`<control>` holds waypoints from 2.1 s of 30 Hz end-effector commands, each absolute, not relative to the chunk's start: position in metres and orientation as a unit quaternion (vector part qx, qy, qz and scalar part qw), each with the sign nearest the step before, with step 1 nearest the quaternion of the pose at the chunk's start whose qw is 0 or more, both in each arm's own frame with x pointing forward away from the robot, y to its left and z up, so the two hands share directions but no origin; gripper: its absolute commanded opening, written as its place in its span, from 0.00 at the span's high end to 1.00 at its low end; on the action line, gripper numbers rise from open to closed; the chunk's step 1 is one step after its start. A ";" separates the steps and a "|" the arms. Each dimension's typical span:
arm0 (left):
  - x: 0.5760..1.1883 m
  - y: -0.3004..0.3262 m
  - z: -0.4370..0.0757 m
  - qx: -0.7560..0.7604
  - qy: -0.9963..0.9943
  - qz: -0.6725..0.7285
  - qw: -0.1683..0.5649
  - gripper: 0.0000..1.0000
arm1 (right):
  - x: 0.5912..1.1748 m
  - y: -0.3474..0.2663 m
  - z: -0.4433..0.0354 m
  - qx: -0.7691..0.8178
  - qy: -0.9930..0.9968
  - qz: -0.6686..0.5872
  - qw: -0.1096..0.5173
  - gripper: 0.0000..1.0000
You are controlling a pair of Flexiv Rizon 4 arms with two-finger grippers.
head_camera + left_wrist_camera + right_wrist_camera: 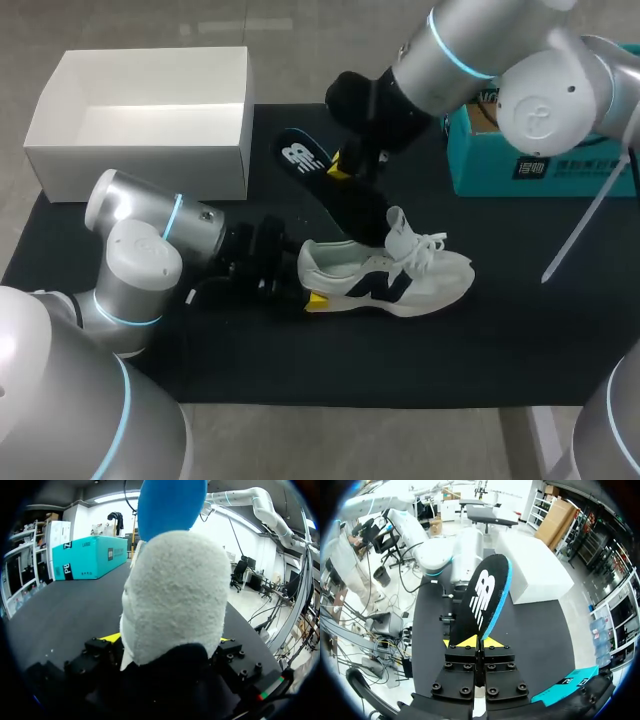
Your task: Take the shoe out of the shoebox, open the shoe tongue, remove and reinsert the insole, then place the shoe into the shoebox
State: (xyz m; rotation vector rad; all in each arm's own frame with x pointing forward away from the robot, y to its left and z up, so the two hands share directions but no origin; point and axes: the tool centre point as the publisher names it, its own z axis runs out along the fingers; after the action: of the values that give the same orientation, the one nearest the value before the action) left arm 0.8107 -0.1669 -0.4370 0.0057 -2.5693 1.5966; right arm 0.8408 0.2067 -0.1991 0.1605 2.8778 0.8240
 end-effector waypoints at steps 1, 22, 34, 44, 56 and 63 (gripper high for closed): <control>0.811 -0.167 -0.440 0.002 -0.849 0.525 0.059 1.00 | 0.834 0.198 -0.180 0.060 0.950 0.295 0.085 1.00; 0.811 -0.167 -0.440 0.002 -0.849 0.525 0.059 1.00 | 0.835 0.201 -0.154 0.043 0.946 0.308 0.095 1.00; 0.811 -0.167 -0.440 0.002 -0.849 0.525 0.059 1.00 | 0.827 0.184 -0.142 0.152 0.858 0.478 0.114 1.00; 0.811 -0.167 -0.440 0.002 -0.849 0.525 0.059 1.00 | 0.818 0.162 -0.112 0.218 0.798 0.559 0.065 1.00; 0.811 -0.167 -0.440 0.002 -0.849 0.525 0.059 1.00 | 0.797 0.151 -0.062 0.233 0.775 0.585 0.045 1.00; 0.811 -0.167 -0.440 0.002 -0.849 0.525 0.059 1.00 | 0.795 0.151 -0.051 0.221 0.790 0.570 0.042 1.00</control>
State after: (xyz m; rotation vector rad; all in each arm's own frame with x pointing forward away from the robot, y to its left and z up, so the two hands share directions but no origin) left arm 0.8107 -0.1669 -0.4370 0.0056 -2.5694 1.5964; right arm 0.7947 0.1518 -0.0555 0.6683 2.3963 1.7700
